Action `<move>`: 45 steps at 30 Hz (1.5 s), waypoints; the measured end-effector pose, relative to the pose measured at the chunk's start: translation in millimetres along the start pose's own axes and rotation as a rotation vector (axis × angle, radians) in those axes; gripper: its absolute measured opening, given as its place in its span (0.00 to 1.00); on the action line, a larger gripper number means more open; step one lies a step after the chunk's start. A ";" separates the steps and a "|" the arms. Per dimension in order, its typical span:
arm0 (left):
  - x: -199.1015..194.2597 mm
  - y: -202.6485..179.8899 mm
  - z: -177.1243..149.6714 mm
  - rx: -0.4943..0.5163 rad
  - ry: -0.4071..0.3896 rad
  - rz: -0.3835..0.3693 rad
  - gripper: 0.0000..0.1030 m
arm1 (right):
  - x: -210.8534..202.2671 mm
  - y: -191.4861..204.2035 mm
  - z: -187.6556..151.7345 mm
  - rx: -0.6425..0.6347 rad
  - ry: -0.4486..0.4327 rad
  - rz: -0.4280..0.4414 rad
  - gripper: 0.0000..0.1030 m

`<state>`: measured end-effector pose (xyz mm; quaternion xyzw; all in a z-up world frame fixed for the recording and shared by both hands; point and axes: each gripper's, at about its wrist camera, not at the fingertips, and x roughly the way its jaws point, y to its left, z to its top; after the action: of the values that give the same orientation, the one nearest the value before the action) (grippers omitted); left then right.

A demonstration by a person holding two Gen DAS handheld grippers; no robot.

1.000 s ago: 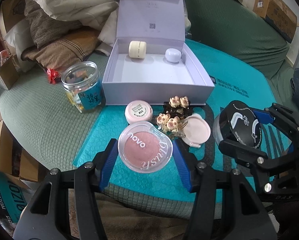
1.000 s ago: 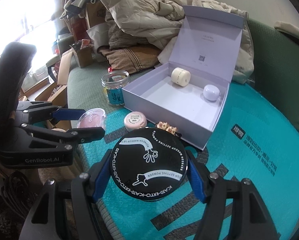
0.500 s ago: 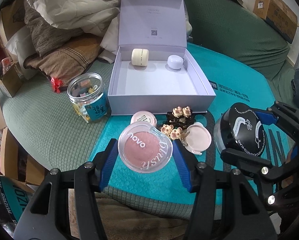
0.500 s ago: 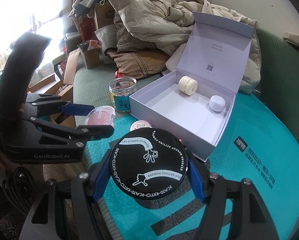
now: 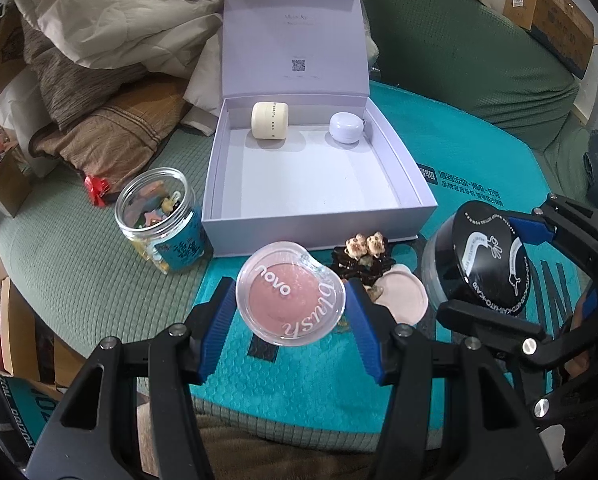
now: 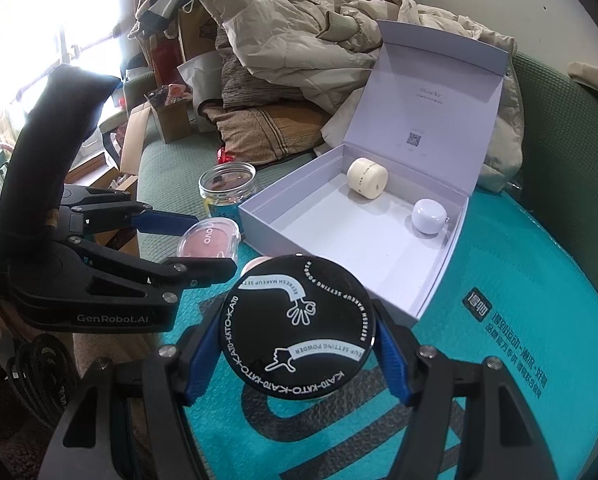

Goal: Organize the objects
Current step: 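Carry the blush compact and black tin together into the white box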

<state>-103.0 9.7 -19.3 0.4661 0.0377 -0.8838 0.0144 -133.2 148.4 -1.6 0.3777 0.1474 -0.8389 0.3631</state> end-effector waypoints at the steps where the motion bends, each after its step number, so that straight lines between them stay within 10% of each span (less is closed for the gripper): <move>1: 1.9 0.1 1.5 0.002 0.002 -0.001 0.52 | 1.6 -1.2 1.5 -0.001 0.001 -0.001 0.68; 45: 104.1 19.2 85.5 0.119 0.082 -0.040 0.52 | 99.6 -71.1 53.4 0.067 0.085 -0.062 0.68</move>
<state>-231.0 -15.3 -58.1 0.5011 -0.0048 -0.8648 -0.0326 -257.5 120.2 -41.5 0.4202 0.1459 -0.8374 0.3177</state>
